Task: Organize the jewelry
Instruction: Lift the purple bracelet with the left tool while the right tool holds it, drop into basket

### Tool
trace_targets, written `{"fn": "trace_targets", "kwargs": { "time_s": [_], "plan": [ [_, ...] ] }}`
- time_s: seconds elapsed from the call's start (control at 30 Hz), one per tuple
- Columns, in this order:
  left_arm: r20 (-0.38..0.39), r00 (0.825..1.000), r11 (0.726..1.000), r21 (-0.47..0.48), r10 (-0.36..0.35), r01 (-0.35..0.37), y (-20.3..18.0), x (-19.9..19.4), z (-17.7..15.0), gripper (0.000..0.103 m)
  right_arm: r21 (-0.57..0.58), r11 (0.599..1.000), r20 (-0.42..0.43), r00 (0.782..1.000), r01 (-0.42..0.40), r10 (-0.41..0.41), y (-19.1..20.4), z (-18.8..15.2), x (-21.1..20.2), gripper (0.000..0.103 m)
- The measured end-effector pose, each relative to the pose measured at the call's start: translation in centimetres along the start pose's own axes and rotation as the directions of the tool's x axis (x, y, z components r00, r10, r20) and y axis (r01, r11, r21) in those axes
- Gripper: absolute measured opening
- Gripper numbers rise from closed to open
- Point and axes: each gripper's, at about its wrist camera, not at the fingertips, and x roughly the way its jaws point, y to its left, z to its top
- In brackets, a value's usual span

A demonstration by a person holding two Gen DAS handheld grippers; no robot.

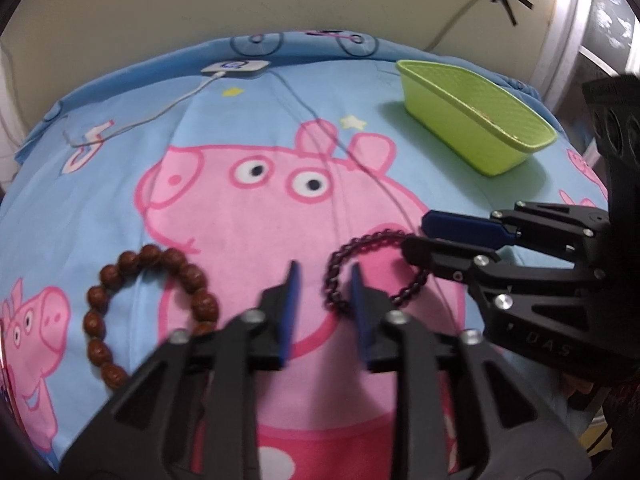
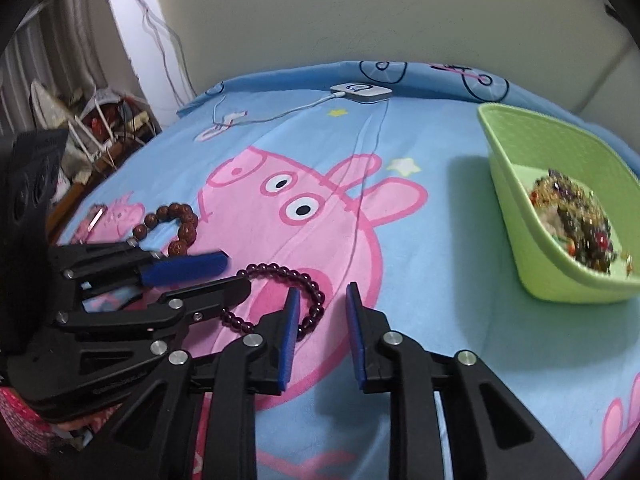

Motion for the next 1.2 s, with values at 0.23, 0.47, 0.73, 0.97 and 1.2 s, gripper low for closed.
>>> {"fn": "trace_targets", "kwargs": {
  "time_s": [0.23,0.47,0.73,0.97,1.2],
  "plan": [
    [0.013,1.000,1.000,0.000,0.003,-0.003,0.2,-0.2,-0.3,0.041,-0.037,0.999,-0.001,1.000,-0.006,0.006,0.4,-0.2,-0.1,0.000],
    [0.011,0.999,0.998,0.037,-0.048,0.048,-1.0,0.4,0.3,0.007,-0.003,0.999,0.086,0.995,-0.040,0.040,-0.3,-0.2,-2.2,0.000],
    [0.055,0.983,0.985,0.007,-0.173,0.172,-2.3,-0.8,5.1,0.007,0.046,0.999,0.238,0.971,-0.012,0.000,-3.0,1.6,-6.9,0.000],
    [0.109,0.972,0.977,0.078,-0.207,0.200,-8.1,-0.2,11.6,0.007,0.210,0.977,0.346,0.933,0.030,-0.103,-10.2,2.6,-10.7,0.000],
    [0.094,0.983,0.987,0.037,-0.158,0.155,-10.8,4.4,15.7,0.008,0.427,0.903,0.327,0.923,0.048,-0.203,-17.9,1.9,-9.5,0.000]
  ]
}}
